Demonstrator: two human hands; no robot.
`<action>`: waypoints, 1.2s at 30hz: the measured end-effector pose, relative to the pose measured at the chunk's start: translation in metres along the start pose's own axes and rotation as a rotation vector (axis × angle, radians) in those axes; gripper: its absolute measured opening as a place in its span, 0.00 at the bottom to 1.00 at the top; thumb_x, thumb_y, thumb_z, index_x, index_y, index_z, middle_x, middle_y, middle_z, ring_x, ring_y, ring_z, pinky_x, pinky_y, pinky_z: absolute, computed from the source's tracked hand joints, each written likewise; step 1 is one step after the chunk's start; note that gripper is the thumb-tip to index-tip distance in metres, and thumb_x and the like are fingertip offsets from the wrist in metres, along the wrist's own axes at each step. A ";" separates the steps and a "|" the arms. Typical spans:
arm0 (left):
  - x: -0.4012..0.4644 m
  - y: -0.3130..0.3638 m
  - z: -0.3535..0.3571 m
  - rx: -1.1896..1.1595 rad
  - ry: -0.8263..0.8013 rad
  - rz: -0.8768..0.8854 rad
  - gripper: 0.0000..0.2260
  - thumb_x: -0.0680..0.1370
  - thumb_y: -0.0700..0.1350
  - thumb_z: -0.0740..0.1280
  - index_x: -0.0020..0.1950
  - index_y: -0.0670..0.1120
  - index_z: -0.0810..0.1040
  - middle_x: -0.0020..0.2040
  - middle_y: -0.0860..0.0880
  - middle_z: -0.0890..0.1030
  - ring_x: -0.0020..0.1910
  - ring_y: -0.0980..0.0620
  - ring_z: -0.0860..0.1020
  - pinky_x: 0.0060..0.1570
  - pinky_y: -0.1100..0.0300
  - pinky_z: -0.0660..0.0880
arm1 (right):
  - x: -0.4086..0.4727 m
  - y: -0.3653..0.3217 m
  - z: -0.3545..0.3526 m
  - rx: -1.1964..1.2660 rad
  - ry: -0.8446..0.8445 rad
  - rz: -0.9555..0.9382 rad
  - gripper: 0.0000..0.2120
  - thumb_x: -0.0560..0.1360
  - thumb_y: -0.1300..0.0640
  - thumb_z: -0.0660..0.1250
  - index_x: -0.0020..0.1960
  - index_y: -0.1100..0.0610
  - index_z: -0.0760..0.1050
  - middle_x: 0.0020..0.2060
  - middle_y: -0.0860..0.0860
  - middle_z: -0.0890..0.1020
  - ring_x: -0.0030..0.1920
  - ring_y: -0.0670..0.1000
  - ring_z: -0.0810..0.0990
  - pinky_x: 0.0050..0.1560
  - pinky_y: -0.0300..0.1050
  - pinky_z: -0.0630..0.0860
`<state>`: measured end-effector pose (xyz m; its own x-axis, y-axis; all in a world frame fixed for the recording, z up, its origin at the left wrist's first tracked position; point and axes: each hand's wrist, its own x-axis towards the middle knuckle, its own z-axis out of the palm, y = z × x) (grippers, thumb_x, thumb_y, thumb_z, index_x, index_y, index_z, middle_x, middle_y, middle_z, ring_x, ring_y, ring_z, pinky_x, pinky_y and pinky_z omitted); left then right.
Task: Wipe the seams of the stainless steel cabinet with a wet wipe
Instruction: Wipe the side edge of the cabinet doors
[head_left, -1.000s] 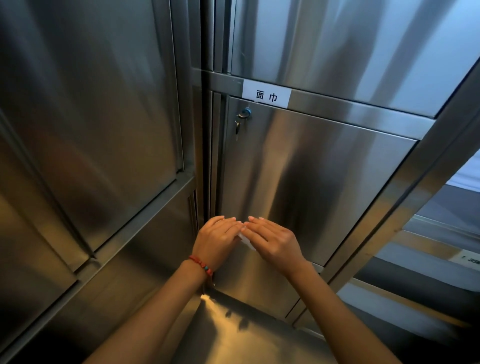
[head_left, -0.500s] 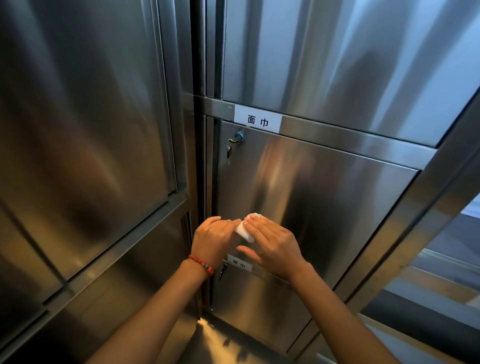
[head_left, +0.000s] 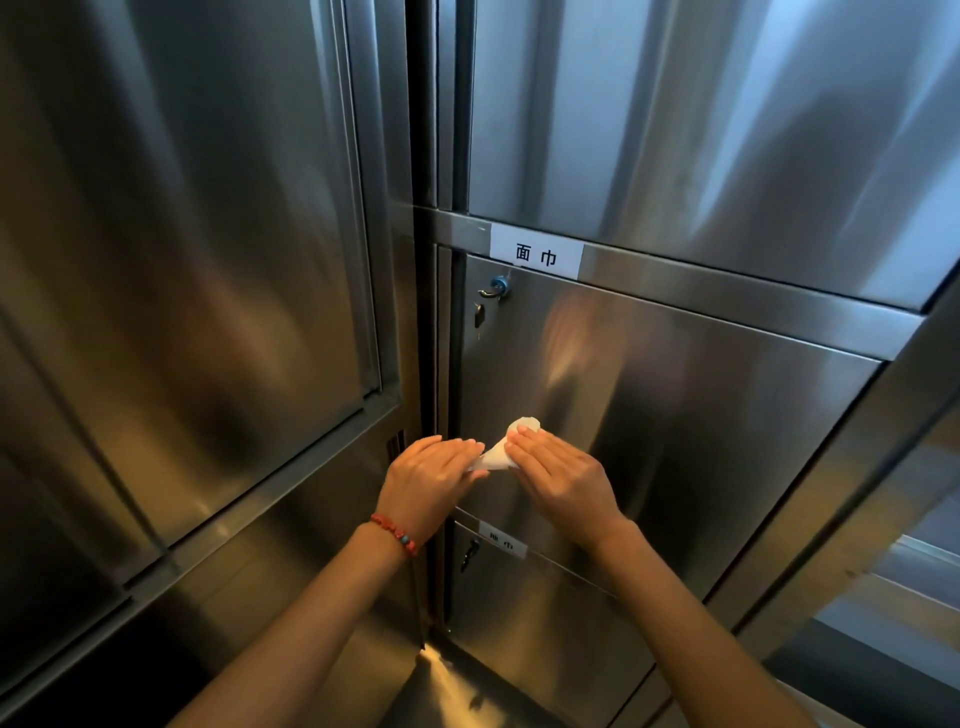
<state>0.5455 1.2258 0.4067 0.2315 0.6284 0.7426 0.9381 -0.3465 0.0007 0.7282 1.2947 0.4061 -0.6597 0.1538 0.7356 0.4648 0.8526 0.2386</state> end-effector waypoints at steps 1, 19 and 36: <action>0.000 -0.003 -0.002 0.018 0.002 0.003 0.17 0.61 0.42 0.80 0.47 0.41 0.84 0.42 0.45 0.85 0.40 0.50 0.84 0.42 0.53 0.80 | 0.002 0.001 0.000 0.002 0.004 -0.006 0.21 0.59 0.60 0.81 0.50 0.63 0.82 0.48 0.57 0.84 0.48 0.54 0.84 0.44 0.49 0.82; 0.038 -0.028 0.000 0.006 -0.002 0.102 0.25 0.56 0.42 0.82 0.51 0.39 0.83 0.50 0.42 0.83 0.48 0.46 0.83 0.46 0.51 0.79 | 0.039 0.020 0.001 0.012 0.064 -0.011 0.21 0.58 0.60 0.82 0.50 0.62 0.83 0.48 0.57 0.84 0.48 0.54 0.84 0.44 0.48 0.82; 0.095 -0.041 -0.035 -0.025 0.348 0.155 0.16 0.66 0.41 0.74 0.50 0.35 0.82 0.47 0.39 0.83 0.46 0.43 0.83 0.47 0.48 0.78 | 0.105 0.034 -0.015 -0.044 0.235 -0.039 0.22 0.62 0.56 0.79 0.52 0.65 0.81 0.49 0.59 0.84 0.50 0.57 0.83 0.49 0.51 0.80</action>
<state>0.5197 1.2754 0.5001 0.2651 0.2948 0.9181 0.8911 -0.4386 -0.1164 0.6834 1.3321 0.5003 -0.5243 -0.0040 0.8515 0.4703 0.8322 0.2935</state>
